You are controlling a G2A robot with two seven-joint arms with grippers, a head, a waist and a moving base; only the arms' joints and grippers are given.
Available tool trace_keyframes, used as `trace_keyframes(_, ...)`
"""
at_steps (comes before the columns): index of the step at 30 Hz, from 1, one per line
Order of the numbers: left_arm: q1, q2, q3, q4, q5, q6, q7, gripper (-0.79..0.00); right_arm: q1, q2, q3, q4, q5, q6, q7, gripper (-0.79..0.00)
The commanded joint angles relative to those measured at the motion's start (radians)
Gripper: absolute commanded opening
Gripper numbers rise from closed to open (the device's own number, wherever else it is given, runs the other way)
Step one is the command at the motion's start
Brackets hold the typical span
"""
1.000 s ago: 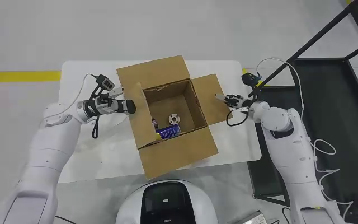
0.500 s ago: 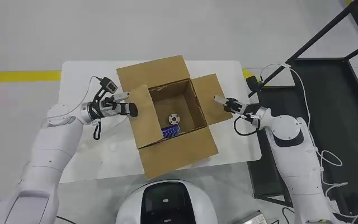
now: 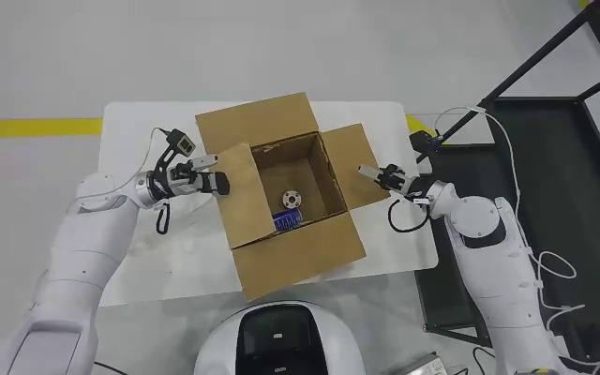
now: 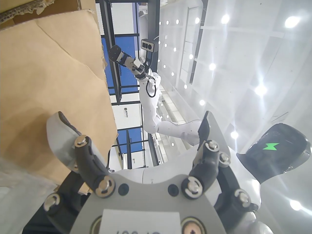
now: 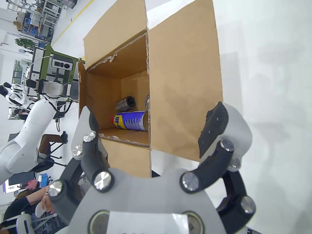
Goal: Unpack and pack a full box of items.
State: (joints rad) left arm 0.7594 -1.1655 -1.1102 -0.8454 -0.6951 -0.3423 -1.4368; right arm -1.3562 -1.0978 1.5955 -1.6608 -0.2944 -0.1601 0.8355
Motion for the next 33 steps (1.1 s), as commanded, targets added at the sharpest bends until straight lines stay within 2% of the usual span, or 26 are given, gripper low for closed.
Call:
trace_keyframes(1,-0.001,-0.001,0.000,-0.003,0.001,0.002,0.004,0.000,-0.004,-0.003,0.002,0.013,0.051,0.015,-0.028,0.000)
trace_keyframes(9,-0.005,-0.004,0.020,-0.017,0.052,-0.003,0.017,0.000,0.028,0.005,0.023,0.158,-0.001,0.071,-0.070,0.000)
trace_keyframes(14,0.001,-0.006,0.041,-0.036,0.104,-0.019,0.035,0.000,0.044,0.004,0.011,0.216,0.047,0.076,-0.048,0.000)
trace_keyframes(17,0.004,-0.007,0.049,-0.052,0.143,-0.047,0.055,0.000,0.051,0.001,0.005,0.227,0.137,0.071,-0.015,0.000)
trace_keyframes(19,0.006,-0.006,0.050,-0.060,0.153,-0.053,0.067,0.000,0.051,-0.002,0.009,0.205,0.253,0.072,0.012,0.000)
trace_keyframes(26,0.003,0.002,0.024,-0.079,0.177,-0.070,0.102,0.000,0.042,-0.005,0.019,0.119,0.470,0.087,0.080,0.000)
trace_keyframes(33,-0.006,0.020,-0.026,-0.073,0.188,-0.069,0.116,0.000,0.058,-0.015,-0.066,0.083,0.610,0.074,0.139,0.000)
